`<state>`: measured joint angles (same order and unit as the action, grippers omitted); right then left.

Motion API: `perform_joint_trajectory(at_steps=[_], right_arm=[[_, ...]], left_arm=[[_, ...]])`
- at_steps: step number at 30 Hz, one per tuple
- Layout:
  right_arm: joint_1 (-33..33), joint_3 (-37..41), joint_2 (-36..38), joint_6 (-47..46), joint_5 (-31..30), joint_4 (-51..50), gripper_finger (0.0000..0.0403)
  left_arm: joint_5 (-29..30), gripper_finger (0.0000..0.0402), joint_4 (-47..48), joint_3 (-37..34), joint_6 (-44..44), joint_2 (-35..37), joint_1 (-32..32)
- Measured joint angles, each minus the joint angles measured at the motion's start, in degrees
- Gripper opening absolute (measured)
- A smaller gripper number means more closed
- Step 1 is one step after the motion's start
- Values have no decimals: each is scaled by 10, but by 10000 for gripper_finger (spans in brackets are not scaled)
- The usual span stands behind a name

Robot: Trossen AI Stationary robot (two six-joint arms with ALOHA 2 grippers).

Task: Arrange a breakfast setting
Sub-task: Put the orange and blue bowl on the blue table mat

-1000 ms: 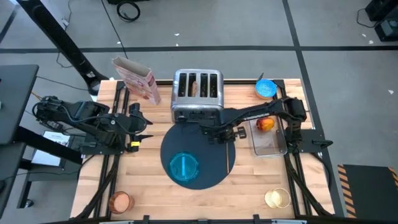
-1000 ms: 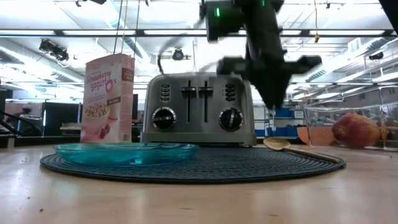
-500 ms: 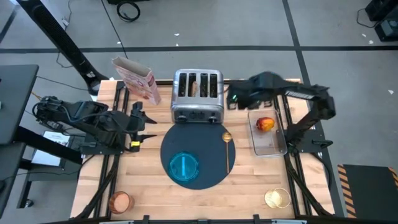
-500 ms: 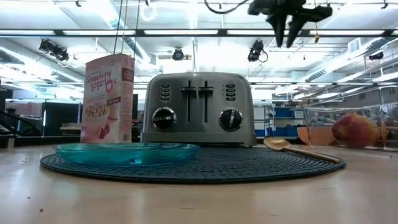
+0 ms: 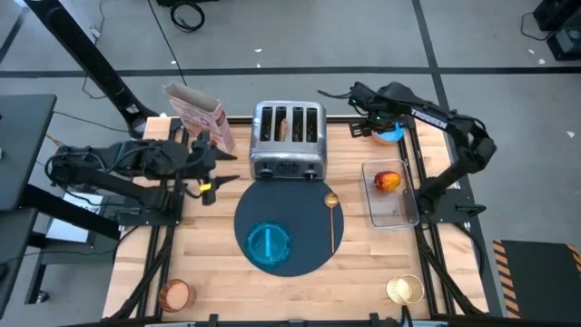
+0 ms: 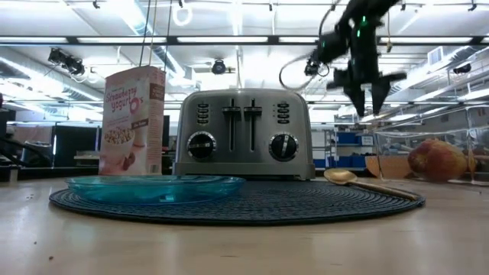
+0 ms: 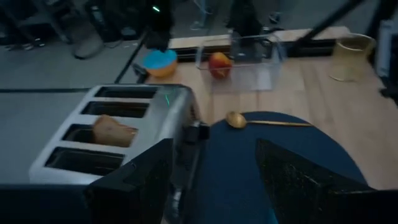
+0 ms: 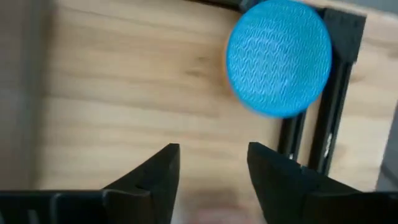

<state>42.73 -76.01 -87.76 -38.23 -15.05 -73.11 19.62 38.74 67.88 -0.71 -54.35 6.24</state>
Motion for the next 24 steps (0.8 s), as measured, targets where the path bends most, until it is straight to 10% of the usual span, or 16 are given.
perform_joint_trajectory(at_steps=[11, 24], right_arm=[[32, 42, -122, 140, -76, 51, 207], [87, 42, -172, 159, -21, 78, 188]], left_arm=[[-40, 231, -10, -1, -4, -14, -84], [-50, 231, -13, 0, -21, -38, -103]])
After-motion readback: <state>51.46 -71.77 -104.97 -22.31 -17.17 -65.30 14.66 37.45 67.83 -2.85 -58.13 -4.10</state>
